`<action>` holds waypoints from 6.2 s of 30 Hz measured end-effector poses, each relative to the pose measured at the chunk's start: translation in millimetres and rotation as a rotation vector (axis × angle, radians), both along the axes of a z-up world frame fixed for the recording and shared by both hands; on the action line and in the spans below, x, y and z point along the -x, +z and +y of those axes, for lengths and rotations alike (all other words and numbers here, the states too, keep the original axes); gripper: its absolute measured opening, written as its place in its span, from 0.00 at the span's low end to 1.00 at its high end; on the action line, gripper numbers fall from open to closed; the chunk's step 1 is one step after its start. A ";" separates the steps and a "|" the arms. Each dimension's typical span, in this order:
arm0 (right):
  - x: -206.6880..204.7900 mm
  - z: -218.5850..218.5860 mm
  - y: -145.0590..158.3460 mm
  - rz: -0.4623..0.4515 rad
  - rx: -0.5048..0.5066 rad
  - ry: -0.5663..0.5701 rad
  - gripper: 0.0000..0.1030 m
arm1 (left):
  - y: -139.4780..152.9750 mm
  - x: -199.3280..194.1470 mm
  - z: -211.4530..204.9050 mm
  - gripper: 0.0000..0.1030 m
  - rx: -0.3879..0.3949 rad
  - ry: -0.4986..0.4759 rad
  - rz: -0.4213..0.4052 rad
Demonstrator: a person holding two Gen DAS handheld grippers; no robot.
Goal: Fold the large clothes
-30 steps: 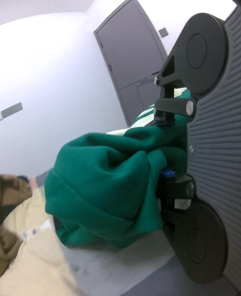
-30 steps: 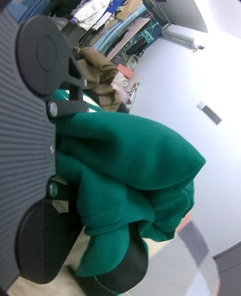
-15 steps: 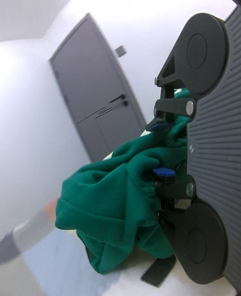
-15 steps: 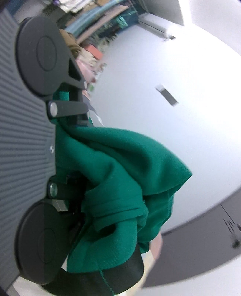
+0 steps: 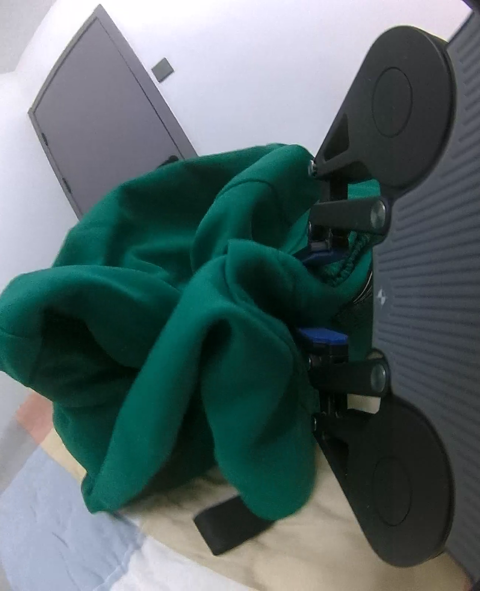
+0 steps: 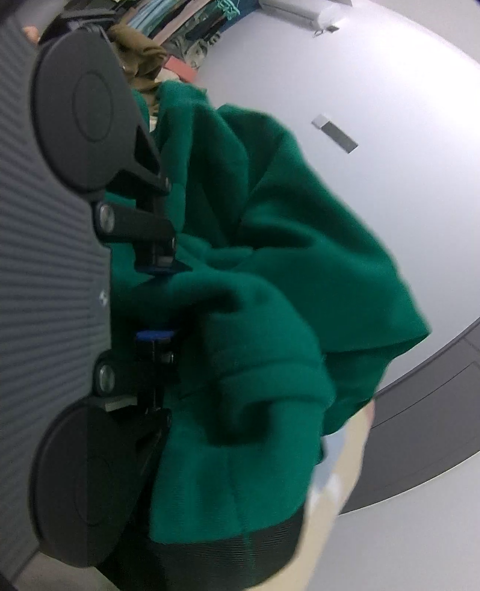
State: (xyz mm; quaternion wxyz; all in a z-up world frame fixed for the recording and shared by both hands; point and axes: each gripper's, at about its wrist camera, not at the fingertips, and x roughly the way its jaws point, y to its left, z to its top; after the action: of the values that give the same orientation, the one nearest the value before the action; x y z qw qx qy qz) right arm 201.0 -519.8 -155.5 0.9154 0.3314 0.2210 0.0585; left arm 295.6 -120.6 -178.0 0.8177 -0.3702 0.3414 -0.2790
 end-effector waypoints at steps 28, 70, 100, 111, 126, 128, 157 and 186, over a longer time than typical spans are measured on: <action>144.0 14.6 87.3 -0.025 0.138 -0.052 0.35 | 130.6 132.8 -19.4 0.63 -0.501 0.001 -0.240; -55.4 -60.5 121.6 0.017 0.048 -0.059 0.13 | 137.9 -77.3 47.7 0.21 -0.233 0.066 -0.064; 95.1 -26.4 -7.3 0.087 0.215 -0.082 0.13 | 20.0 82.0 54.2 0.24 -0.465 -0.115 -0.006; 128.8 -26.4 41.7 0.071 0.236 -0.129 0.53 | 89.0 125.8 64.5 0.71 -0.575 0.006 -0.106; 194.4 20.8 170.4 -0.145 0.297 -0.090 0.53 | 236.7 212.6 34.0 0.71 -0.562 0.046 -0.350; 204.9 33.4 179.7 -0.167 0.305 -0.067 0.53 | 251.1 228.5 26.4 0.71 -0.586 0.043 -0.391; 305.5 134.8 162.3 -0.152 0.467 -0.018 0.53 | 225.8 340.3 6.6 0.95 -0.724 0.009 -0.476; 299.5 133.3 150.2 -0.073 0.502 -0.070 1.00 | 212.5 334.7 6.6 1.00 -0.758 0.050 -0.427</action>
State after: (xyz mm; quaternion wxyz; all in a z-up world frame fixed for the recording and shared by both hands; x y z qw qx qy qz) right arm -98.6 -386.4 -5.3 0.9779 0.0988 0.1836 -0.0179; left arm -39.1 -114.0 34.5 0.9546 0.0138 0.2338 -0.1843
